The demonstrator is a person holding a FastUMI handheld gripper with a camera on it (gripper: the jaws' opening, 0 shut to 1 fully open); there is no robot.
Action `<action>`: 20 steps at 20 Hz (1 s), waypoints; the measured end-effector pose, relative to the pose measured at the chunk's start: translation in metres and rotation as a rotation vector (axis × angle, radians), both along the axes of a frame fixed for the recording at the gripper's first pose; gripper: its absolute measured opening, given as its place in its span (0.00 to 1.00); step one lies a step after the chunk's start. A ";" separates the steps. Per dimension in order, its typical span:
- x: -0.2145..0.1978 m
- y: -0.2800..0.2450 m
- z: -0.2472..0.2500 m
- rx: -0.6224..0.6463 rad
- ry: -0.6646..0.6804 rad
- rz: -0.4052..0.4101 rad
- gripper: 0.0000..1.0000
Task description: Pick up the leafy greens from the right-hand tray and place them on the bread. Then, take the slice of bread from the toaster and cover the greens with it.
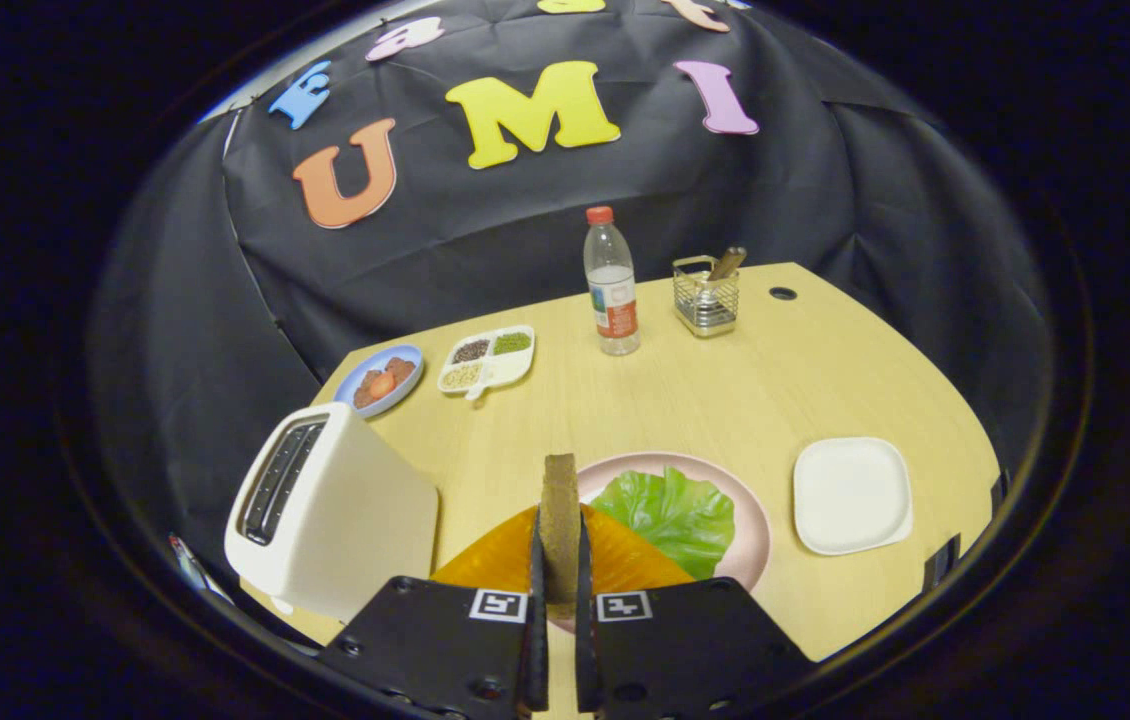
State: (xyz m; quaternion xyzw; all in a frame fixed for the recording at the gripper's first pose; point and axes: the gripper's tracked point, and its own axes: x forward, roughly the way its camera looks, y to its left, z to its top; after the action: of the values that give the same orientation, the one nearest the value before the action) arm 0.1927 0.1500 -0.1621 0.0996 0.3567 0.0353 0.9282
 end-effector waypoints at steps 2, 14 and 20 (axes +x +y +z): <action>0.002 -0.009 -0.007 -0.006 -0.009 0.002 0.11; 0.009 -0.052 -0.040 -0.202 -0.057 0.011 0.41; 0.008 -0.058 -0.049 -0.197 -0.030 -0.003 0.59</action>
State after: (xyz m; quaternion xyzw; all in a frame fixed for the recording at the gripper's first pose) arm 0.2008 0.0921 -0.2106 0.0079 0.3446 0.0000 0.9387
